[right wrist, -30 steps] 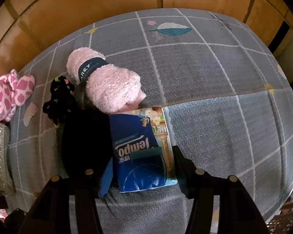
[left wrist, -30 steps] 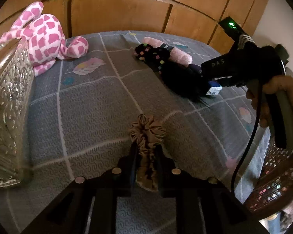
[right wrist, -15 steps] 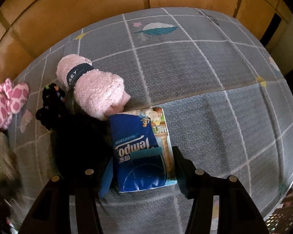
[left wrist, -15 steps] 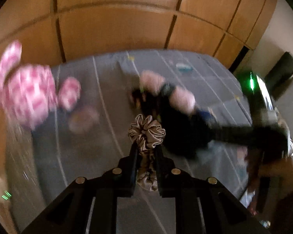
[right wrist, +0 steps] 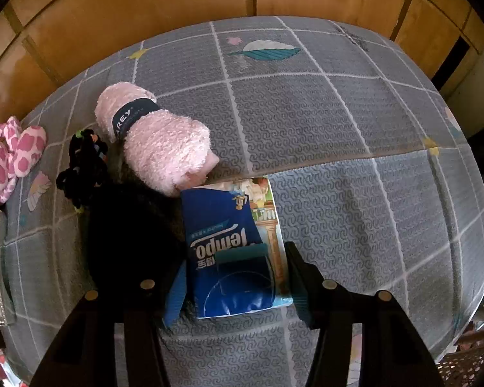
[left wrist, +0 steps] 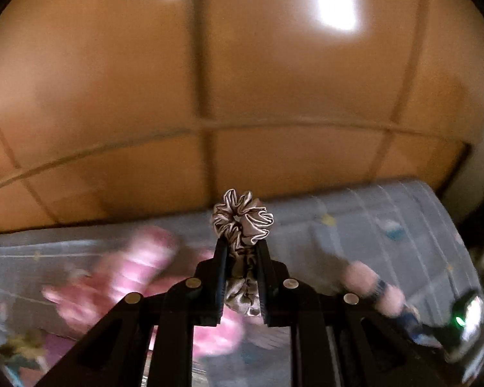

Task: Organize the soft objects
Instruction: 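Carry the scrunchie with the left gripper into the gold tray and release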

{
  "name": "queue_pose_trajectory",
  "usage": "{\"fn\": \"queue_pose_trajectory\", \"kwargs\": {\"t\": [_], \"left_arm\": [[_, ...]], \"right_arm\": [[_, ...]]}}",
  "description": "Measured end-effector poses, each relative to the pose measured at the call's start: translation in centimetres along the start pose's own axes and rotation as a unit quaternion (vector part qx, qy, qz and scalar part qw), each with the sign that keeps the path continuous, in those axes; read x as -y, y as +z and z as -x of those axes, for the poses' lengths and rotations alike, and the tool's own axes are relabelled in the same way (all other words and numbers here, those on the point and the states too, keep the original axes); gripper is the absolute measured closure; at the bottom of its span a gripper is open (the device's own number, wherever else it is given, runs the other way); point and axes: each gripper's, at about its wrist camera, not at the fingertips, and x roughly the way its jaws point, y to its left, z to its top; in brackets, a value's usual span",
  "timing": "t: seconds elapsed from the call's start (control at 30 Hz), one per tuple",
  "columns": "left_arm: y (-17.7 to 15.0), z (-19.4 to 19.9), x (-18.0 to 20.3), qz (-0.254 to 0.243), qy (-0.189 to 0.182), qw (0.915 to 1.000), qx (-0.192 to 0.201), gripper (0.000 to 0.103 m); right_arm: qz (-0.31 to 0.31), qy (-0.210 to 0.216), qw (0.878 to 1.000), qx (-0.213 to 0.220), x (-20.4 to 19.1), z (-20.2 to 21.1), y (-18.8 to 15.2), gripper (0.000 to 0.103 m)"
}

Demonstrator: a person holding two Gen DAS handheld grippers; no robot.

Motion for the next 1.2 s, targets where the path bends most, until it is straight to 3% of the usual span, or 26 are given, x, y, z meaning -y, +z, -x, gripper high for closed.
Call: {"fn": "queue_pose_trajectory", "kwargs": {"t": [0.17,0.3,0.5,0.7,0.97,1.2], "left_arm": [[1.0,1.4,-7.8,0.045,0.057,0.9973,0.016,0.087],[-0.7,3.4,-14.4,0.079,0.094,0.9922,0.024,0.087],[-6.8,7.8,-22.7,0.141,0.119,0.9822,0.033,0.087],[-16.1,13.3,-28.8,0.221,0.116,0.9676,0.039,0.087],[-28.4,19.1,-31.8,0.276,0.135,0.9513,0.029,0.086],[-34.0,18.7,-31.6,0.316,0.133,0.9396,0.004,0.082]], "right_arm": [[0.004,-0.004,1.000,0.002,-0.6,-0.2,-0.3,0.047],[0.009,-0.008,1.000,0.003,-1.1,-0.2,-0.3,0.047],[0.015,-0.015,1.000,0.005,-1.7,-0.3,-0.6,0.047],[0.022,-0.021,1.000,0.007,-2.3,-0.5,-0.7,0.047],[0.027,-0.028,0.999,0.012,-3.1,-0.6,-1.0,0.048],[0.031,-0.032,0.999,0.014,-3.4,-0.4,-1.3,0.048]]}}
